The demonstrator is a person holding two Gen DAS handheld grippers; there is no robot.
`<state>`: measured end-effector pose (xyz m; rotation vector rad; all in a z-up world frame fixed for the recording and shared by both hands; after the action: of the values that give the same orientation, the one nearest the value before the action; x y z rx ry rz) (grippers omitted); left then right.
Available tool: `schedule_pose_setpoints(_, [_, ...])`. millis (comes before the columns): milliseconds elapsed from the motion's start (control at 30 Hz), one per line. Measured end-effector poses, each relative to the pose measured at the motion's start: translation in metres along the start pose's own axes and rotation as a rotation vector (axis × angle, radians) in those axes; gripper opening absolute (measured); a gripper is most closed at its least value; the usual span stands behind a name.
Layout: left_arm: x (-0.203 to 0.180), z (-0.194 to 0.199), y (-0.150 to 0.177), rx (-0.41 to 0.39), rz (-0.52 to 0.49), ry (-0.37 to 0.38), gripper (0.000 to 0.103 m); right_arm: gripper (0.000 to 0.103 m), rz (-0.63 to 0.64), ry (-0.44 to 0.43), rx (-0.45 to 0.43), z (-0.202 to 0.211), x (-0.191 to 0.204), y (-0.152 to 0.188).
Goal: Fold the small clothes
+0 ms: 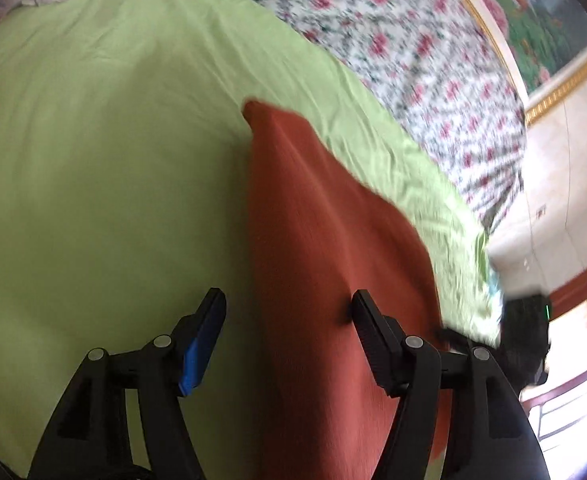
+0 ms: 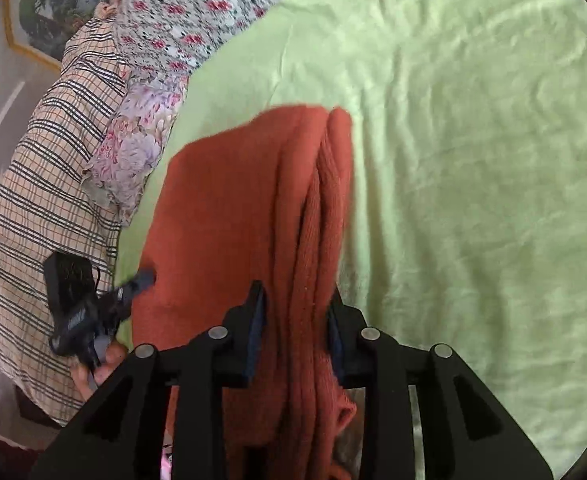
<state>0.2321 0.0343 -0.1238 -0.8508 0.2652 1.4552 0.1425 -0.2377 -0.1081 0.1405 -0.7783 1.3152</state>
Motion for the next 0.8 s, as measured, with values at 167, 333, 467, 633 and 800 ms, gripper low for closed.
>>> schedule_pose_setpoints(167, [0.017, -0.026, -0.065, 0.001, 0.036, 0.005, 0.059, 0.031, 0.008, 0.013, -0.059, 0.019, 0.011, 0.003])
schedule_pose_setpoints(333, [0.023, -0.045, -0.117, -0.016, 0.029, -0.026, 0.016, 0.031, 0.019, -0.016, -0.073, 0.028, 0.026, 0.008])
schedule_pose_setpoints(467, [0.011, -0.029, -0.136, -0.099, -0.029, -0.116, 0.017, 0.031, 0.059, -0.019, -0.085, 0.036, 0.042, 0.012])
schedule_pose_setpoints(633, [-0.002, 0.006, -0.104, -0.130, -0.062, -0.133, 0.031, 0.031, 0.102, 0.009, -0.096, 0.040, 0.050, 0.019])
schedule_pose_setpoints(800, [-0.019, 0.041, -0.030, -0.131, -0.122, -0.174, 0.056, 0.031, 0.094, 0.049, -0.070, 0.033, 0.038, 0.030])
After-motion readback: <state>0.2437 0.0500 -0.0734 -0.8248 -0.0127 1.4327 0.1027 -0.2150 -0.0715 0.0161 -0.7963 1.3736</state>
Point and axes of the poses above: each gripper's, at about its wrist camera, not at the fingertips, and z roughly against the way its jaws point, x to its left, y to its underside, the point moved 8 cm from there along -z, roughly the way its jaws point, and after that the axes turned 6 degrees about x, right-handed, at the moved point
